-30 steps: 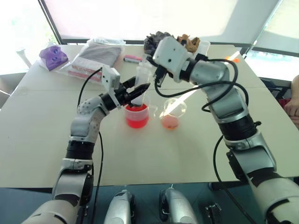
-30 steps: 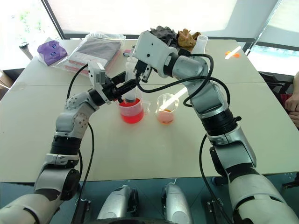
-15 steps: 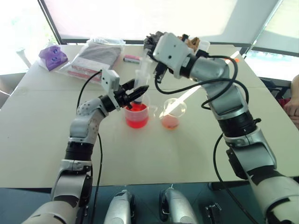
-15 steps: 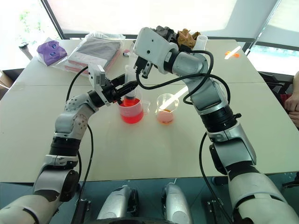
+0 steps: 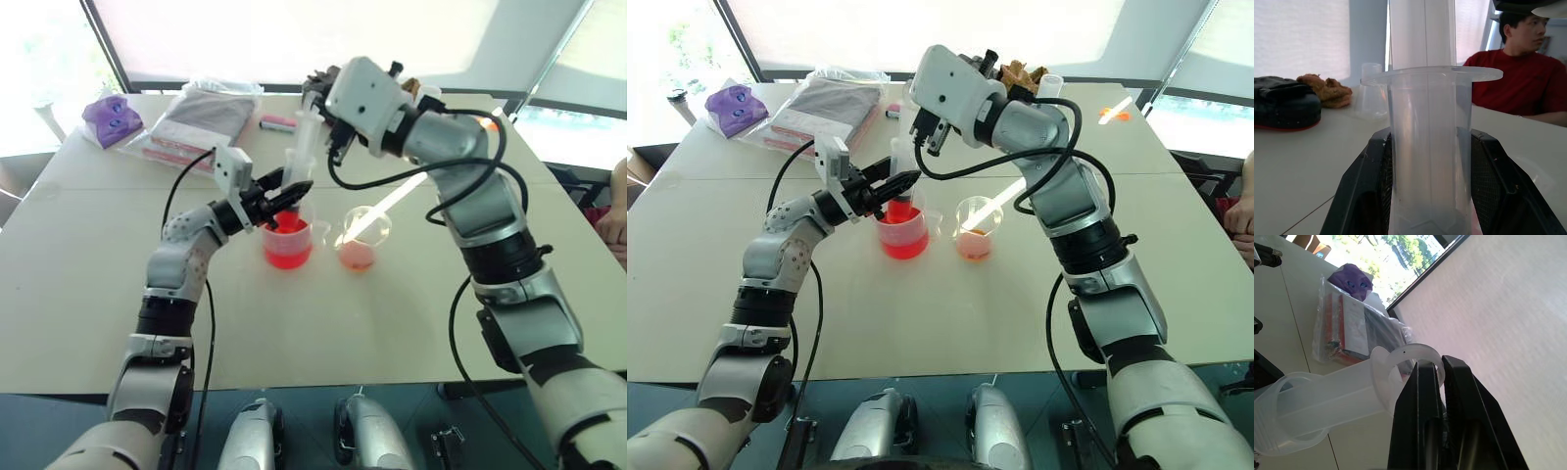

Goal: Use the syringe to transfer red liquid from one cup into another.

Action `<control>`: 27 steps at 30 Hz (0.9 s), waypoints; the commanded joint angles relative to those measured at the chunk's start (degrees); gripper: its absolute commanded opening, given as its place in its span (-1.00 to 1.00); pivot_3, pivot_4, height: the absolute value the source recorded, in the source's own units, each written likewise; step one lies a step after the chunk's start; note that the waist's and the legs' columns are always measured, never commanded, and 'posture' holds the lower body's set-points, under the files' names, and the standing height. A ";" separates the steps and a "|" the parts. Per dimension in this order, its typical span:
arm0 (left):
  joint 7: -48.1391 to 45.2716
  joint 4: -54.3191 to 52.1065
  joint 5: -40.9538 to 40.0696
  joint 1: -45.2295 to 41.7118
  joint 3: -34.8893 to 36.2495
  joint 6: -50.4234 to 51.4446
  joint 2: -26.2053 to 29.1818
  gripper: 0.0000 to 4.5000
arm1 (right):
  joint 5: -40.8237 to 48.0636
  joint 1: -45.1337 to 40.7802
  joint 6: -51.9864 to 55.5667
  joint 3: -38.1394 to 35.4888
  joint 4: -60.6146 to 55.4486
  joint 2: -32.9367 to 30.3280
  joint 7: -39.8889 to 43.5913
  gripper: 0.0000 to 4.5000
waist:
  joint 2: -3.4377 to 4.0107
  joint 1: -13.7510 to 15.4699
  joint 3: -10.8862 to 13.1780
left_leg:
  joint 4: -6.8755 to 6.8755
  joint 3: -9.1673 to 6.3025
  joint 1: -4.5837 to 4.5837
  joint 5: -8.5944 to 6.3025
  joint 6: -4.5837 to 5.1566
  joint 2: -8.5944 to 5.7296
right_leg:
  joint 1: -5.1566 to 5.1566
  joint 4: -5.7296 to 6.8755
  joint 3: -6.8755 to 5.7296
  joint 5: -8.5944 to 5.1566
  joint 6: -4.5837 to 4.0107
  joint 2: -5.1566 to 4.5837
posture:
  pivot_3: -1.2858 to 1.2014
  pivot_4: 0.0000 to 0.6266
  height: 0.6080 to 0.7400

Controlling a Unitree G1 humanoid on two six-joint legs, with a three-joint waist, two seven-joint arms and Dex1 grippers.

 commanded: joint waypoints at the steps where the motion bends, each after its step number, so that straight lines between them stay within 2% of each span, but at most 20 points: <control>1: -0.77 0.97 0.54 0.29 -0.59 0.39 0.41 -0.28 | -0.61 -1.39 0.11 -3.96 -3.42 -2.03 -0.59 -0.14 | 0.00 0.01 0.00 | 0.00 0.00 0.00 0.00 0.00 0.00 | 0.00 0.00 0.00 0.00 0.00 -0.01 | 0.03 -0.52 1.00; 5: -0.71 0.67 0.43 0.33 -0.39 0.47 0.51 -0.28 | -0.92 0.02 0.76 -2.84 -5.01 -3.53 1.83 0.77 | 0.00 -0.02 0.00 | 0.00 0.00 0.02 0.00 0.01 0.00 | 0.01 0.00 0.00 0.00 0.00 -0.01 | 0.03 -0.52 1.00; 8: -0.32 0.09 0.18 0.24 -0.18 0.86 0.55 -0.28 | -0.27 1.20 1.13 -3.56 -7.26 -4.51 3.09 0.77 | 0.00 -0.02 0.00 | 0.00 0.00 0.03 0.00 0.01 0.00 | 0.02 0.01 0.00 0.00 0.00 0.00 | 0.03 -0.52 1.00; 12: 1.01 -0.28 -0.60 -0.88 0.81 1.67 0.30 -0.28 | 4.94 6.00 4.03 -6.65 -15.27 -8.73 9.34 0.77 | 0.00 0.31 0.00 | -0.01 -0.02 0.02 -0.01 0.01 0.00 | 0.03 0.00 -0.01 0.00 0.00 -0.01 | 0.03 -0.52 1.00; 17: 1.76 -0.55 -1.39 -2.43 1.65 2.72 -0.13 -0.28 | 9.76 9.42 7.92 -10.73 -21.47 -11.78 12.34 0.77 | 0.00 0.08 0.00 | 0.00 -0.02 0.02 -0.03 0.05 -0.02 | 0.06 -0.06 -0.03 0.00 0.00 -0.03 | 0.03 -0.52 1.00; 27: 0.12 0.75 -4.10 -9.40 3.02 4.65 0.65 -0.28 | 14.08 11.53 14.36 -17.31 -25.49 -13.32 9.25 0.77 | -0.01 0.13 0.00 | -0.01 -0.03 0.01 -0.03 0.05 0.01 | 0.04 -0.06 -0.04 0.00 0.00 0.00 | 0.03 -0.52 1.00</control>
